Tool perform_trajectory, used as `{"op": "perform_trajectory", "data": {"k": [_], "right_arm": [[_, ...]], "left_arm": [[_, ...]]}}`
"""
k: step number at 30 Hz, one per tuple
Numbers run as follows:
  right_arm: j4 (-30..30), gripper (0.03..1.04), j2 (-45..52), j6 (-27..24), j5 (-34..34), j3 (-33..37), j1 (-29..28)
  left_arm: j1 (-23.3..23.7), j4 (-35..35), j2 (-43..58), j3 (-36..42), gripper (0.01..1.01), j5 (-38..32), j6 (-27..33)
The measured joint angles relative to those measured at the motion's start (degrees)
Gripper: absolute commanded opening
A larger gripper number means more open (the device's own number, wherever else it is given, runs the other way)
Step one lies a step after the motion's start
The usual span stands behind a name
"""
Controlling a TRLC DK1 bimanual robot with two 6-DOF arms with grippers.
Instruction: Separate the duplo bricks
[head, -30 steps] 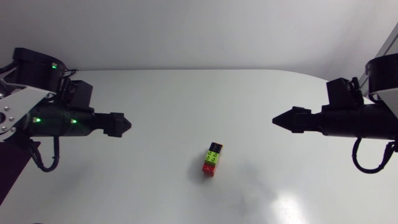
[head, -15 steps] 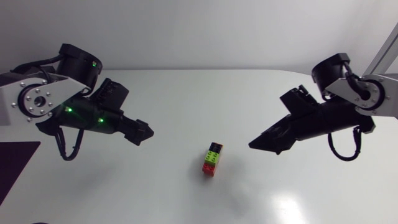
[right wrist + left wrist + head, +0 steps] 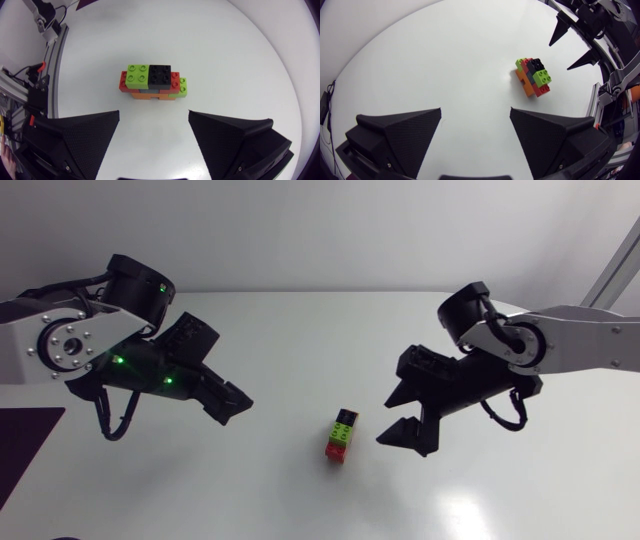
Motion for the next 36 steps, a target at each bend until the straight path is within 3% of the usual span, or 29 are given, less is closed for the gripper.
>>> {"op": "perform_trajectory", "data": {"k": [6, 15, 19, 28, 36], "right_arm": [[0.7, 1.00, 0.0, -9.9, 2.5, 0.5, 2.9], [-11.3, 0.99, 6.6, -27.9, 3.7, 12.9, 4.5], [-17.0, 0.95, 10.8, -35.0, 4.9, 17.1, 7.1], [-18.3, 0.95, 15.0, -44.4, 13.9, 20.2, 13.7], [-16.8, 0.95, 21.2, -51.2, 19.6, 24.7, 15.1]], "left_arm": [[0.0, 0.0, 0.0, 0.0, 0.962, 0.0, 1.5], [-0.2, 0.1, 0.0, -1.9, 0.964, 0.0, 4.5], [-1.1, 0.1, 0.0, -2.9, 0.964, 0.0, 5.4], [-2.0, 0.2, 0.1, -2.9, 0.964, -1.6, 7.3], [-2.3, 1.4, 0.1, -2.9, 0.964, -2.9, 7.9]]}}
